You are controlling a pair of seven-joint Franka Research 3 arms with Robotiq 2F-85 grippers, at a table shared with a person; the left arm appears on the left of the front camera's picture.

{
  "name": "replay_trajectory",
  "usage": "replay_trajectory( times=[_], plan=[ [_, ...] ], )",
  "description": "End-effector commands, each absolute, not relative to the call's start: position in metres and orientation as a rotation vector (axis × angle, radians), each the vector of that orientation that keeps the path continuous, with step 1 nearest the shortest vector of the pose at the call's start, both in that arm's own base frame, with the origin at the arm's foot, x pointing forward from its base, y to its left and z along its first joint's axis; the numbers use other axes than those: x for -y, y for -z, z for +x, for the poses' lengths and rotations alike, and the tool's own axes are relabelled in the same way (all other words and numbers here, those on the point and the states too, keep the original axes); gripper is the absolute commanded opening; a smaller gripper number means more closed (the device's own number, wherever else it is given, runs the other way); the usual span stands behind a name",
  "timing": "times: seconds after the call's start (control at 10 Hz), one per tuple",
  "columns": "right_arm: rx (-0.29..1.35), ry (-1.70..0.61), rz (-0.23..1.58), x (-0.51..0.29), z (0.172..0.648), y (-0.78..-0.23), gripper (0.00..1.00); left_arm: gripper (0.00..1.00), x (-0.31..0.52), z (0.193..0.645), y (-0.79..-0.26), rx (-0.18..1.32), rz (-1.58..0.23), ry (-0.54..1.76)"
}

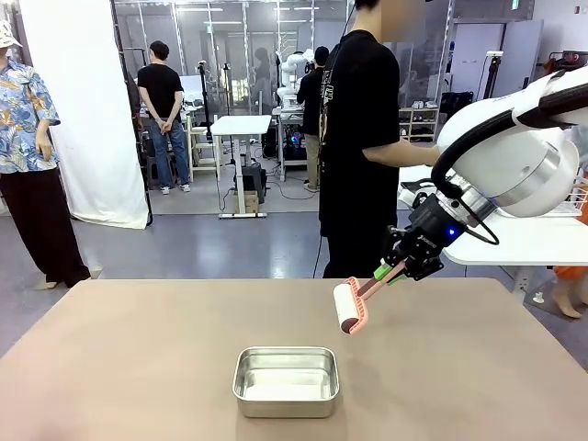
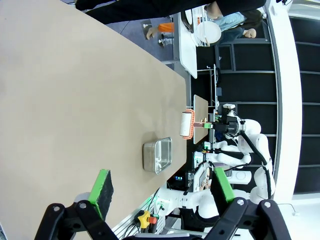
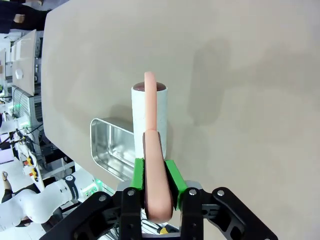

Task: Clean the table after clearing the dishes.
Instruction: When the right (or left) Handle tray is removed, use the right hand (or left hand) to clean the right (or left) side of the table with the Lint Roller.

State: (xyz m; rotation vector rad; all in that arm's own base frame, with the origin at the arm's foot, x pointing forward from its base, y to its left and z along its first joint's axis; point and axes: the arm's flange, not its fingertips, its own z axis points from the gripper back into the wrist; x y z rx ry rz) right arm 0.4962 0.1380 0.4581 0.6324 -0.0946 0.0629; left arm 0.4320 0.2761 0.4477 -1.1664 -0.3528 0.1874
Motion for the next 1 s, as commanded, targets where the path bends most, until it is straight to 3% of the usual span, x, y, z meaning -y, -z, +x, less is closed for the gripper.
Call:
replay_trajectory(
  times=[0.0,0.9],
  plan=[
    [0.099,-0.062,0.631,-0.137,0.493,-0.459,0.23,1.0,-0.278,0.43,-0.449,0.357,-1.167,-0.188],
    [-0.032,0.059,0.763,-0.097,0.549,-0.394,0.23,1.0,-0.278,0.43,-0.449,0.357,-1.167,-0.188]
  ],
)
